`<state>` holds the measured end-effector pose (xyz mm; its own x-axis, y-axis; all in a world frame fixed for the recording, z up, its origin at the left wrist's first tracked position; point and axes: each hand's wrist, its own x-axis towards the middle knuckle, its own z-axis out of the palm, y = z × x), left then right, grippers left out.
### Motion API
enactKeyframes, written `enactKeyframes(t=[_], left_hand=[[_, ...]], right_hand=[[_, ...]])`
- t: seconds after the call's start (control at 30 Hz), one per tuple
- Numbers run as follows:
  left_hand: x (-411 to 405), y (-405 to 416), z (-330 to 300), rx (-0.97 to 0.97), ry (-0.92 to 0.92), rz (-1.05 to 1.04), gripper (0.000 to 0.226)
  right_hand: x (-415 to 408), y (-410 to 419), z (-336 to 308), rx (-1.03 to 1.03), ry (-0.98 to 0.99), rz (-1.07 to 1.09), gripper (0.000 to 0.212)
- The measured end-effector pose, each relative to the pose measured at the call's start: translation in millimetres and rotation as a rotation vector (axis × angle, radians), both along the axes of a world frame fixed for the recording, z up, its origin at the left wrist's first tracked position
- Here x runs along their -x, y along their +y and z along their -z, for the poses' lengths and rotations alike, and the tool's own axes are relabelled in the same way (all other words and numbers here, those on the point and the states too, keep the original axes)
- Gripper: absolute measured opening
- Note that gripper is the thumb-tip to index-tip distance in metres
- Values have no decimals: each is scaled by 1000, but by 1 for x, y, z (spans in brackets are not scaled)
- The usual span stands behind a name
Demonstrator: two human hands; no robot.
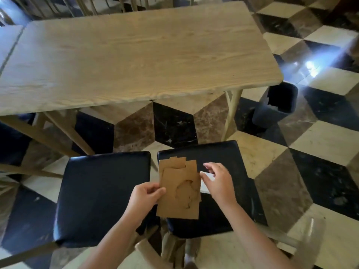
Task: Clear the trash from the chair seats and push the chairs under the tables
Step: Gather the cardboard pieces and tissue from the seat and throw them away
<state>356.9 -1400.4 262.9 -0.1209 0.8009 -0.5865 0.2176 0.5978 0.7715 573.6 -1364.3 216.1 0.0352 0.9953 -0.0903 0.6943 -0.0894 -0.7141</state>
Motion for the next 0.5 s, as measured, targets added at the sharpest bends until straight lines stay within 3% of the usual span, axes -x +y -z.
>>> enactKeyframes(t=[0.07,0.2,0.5], left_hand=[[-1,8,19,24,21,-12,15],[0,20,63,65,65,-55,21],[8,20,132,177,100,-76,18]], right_hand=[[-20,0,42,94,-154,37,36],[-40,-3,119,246,-422,-95,47],[-36,11,233,385,-576,-150,48]])
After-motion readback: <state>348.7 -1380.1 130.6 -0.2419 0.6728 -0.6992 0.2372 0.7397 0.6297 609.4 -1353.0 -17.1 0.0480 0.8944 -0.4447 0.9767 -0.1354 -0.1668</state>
